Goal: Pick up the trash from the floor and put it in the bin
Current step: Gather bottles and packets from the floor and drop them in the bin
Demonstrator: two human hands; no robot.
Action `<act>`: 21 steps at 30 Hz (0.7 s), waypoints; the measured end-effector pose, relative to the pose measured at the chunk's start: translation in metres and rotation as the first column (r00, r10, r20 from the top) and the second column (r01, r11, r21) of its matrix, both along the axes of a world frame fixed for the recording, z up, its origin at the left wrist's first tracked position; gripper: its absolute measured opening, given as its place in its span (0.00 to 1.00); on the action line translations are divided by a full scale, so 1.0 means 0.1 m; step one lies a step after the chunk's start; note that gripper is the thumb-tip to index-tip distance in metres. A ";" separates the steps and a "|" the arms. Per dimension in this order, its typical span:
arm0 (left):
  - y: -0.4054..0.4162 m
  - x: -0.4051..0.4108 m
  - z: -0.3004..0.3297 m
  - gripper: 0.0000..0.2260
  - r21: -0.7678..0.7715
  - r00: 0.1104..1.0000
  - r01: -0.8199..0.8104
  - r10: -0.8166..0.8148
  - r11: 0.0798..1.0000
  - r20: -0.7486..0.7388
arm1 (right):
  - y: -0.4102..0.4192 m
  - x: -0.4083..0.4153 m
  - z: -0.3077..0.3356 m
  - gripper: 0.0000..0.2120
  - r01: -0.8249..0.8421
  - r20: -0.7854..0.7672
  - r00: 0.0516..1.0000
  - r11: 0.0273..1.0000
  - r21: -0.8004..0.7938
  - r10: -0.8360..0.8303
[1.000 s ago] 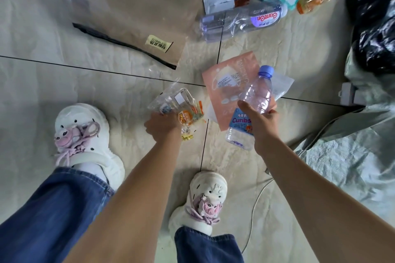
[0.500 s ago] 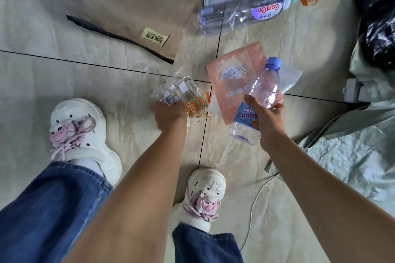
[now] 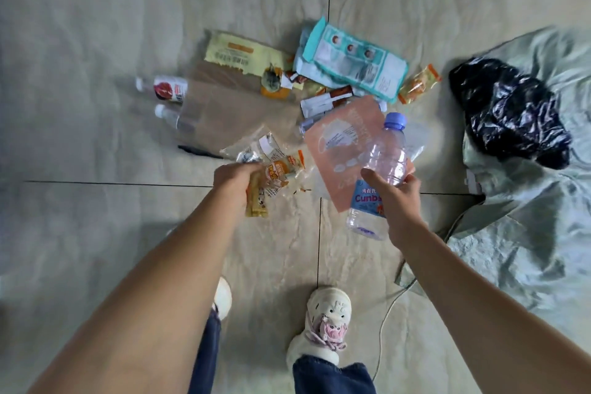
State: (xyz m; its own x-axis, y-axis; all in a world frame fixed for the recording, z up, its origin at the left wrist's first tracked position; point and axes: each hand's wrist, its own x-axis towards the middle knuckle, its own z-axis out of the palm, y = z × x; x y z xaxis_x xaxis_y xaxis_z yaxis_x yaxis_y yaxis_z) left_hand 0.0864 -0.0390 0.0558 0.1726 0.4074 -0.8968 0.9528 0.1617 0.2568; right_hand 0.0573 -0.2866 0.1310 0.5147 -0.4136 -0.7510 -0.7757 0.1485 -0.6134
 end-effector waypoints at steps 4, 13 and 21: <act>0.45 0.58 0.79 0.15 -0.058 0.990 0.038 -0.030 0.998 0.139 | 0.21 0.54 0.67 0.28 0.001 0.055 0.998 1.000 -0.020 0.000; 1.52 1.74 2.42 0.16 -0.040 0.930 0.022 -0.006 0.999 0.368 | 0.99 1.76 2.07 0.28 -0.058 0.191 0.980 0.998 -0.023 0.061; 2.20 2.58 3.41 0.16 -0.002 0.870 0.064 -0.055 0.998 0.490 | 1.72 2.62 2.91 0.28 -0.052 0.282 0.958 0.998 0.030 0.042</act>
